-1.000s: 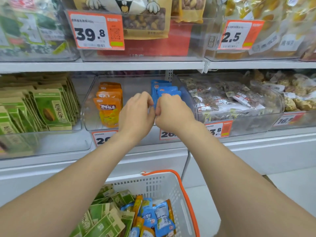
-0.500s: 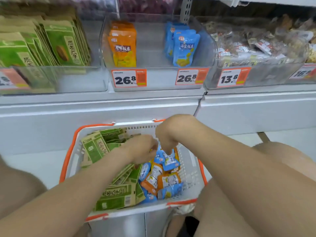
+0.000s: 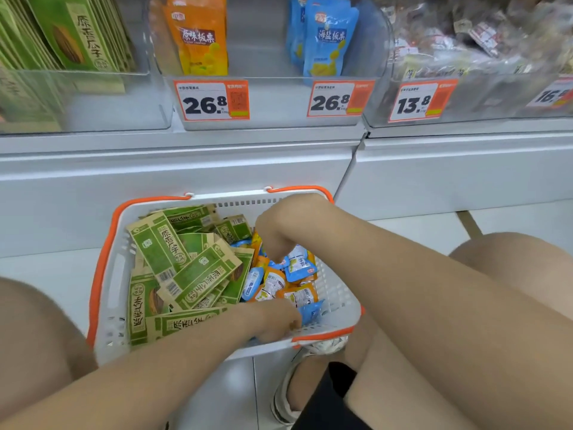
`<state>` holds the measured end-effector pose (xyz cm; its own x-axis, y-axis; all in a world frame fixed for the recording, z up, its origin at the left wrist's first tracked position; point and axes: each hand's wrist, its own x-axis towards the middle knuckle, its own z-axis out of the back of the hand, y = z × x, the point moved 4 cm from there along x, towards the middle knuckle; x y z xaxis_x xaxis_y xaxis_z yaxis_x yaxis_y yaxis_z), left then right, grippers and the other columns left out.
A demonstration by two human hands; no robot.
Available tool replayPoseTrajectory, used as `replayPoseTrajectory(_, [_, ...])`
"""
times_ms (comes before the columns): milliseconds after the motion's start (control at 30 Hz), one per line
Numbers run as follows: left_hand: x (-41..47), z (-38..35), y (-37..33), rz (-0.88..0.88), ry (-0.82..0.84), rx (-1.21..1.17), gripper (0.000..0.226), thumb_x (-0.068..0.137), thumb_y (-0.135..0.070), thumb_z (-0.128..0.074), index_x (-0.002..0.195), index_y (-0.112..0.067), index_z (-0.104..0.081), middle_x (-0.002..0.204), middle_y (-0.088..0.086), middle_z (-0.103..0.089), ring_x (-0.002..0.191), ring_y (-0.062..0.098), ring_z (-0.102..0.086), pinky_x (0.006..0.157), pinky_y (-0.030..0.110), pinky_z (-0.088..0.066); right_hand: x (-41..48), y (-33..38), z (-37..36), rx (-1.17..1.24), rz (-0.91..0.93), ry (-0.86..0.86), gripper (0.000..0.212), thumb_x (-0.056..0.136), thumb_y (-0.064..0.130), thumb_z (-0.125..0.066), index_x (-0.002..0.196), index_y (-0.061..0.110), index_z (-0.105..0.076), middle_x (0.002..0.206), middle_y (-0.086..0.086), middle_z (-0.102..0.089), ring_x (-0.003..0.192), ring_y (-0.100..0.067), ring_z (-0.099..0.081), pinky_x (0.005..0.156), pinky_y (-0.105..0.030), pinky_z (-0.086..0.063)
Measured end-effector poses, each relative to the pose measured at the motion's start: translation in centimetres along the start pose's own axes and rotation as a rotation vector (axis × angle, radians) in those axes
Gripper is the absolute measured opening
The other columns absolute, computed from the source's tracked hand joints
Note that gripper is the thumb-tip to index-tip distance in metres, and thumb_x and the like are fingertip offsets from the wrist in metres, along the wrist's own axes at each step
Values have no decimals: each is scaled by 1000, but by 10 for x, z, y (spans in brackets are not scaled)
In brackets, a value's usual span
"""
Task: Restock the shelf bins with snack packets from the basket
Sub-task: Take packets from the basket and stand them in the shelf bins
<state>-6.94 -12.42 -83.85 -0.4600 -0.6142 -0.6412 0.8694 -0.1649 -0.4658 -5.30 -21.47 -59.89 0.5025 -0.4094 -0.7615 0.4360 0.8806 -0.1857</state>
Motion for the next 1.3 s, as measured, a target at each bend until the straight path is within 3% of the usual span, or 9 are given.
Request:
replayPoseTrajectory(133, [1, 1, 11, 100, -138, -92, 33, 102, -8, -58, 133, -16, -64, 129, 9, -66, 113, 29, -64, 94, 43, -56, 7, -2, 3, -27, 20, 17, 22, 102, 37, -61, 111, 17, -65, 113, 0, -59, 88, -21, -62, 94, -43, -58])
replayPoseTrajectory(200, [1, 3, 16, 155, -228, -144, 28, 101, -13, -62, 128, -17, -68, 125, 6, -69, 112, 26, -65, 96, 41, -56, 9, -5, 4, -29, 15, 21, 21, 101, 37, -61, 109, 18, -66, 116, 0, -60, 93, -23, -62, 95, -44, -58])
replayPoseTrajectory(433, [-1, 5, 17, 218, -355, -225, 27, 89, -2, -61, 104, -22, -70, 105, -4, -70, 98, 17, -65, 82, 34, -58, 10, -12, 2, -21, 4, 43, 42, 102, 42, -60, 137, 19, -62, 135, 0, -60, 101, -25, -60, 92, -41, -56])
replayPoseTrajectory(533, [-2, 5, 17, 233, -351, -265, 19, 86, -17, -70, 106, -19, -68, 97, -2, -70, 92, 19, -67, 81, 38, -61, 6, -14, 0, -15, -4, 54, 43, 103, 42, -59, 139, 18, -61, 134, 0, -60, 93, -23, -59, 83, -39, -53])
replayPoseTrajectory(700, [0, 4, 12, 307, -333, -113, 19, 94, -20, -70, 77, -19, -64, 85, 3, -68, 85, 28, -69, 77, 43, -63, 0, -23, 0, 67, -31, 16, 25, 103, 40, -59, 115, 18, -60, 85, 6, -52, 66, -11, -51, 79, -36, -53])
replayPoseTrajectory(867, [-6, 8, 13, 339, -366, -239, 15, 84, -12, -64, 70, -18, -67, 83, -2, -69, 82, 21, -68, 70, 39, -62, 5, -29, -8, 103, -39, 30, 56, 103, 39, -60, 153, 17, -47, 116, 0, -56, 67, -11, -50, 76, -37, -50])
replayPoseTrajectory(1000, [-14, 30, 22, 312, -505, -554, 13, 81, -9, -54, 68, -10, -54, 83, 19, -67, 67, 17, -56, 65, 43, -57, 10, -35, -6, 118, -66, 31, 26, 102, 25, -52, 120, 11, -65, 92, -1, -60, 73, -17, -57, 85, -40, -57])
replayPoseTrajectory(1100, [-33, 64, 23, 283, -664, -844, 17, 95, -8, -54, 80, -13, -46, 75, 8, -54, 60, 11, -48, 58, 31, -47, 14, -49, -3, 178, -104, -4, 20, 98, 13, -45, 83, 17, -57, 98, -4, -62, 84, -26, -57, 86, -42, -56])
replayPoseTrajectory(1300, [-65, 117, 36, 124, -912, -1538, 27, 97, 3, -52, 76, -11, -45, 68, 8, -48, 63, 21, -60, 69, 49, -62, -4, -92, 13, 320, -307, -197, 14, 98, 17, -51, 89, 8, -55, 91, -7, -58, 82, -29, -57, 74, -34, -47])
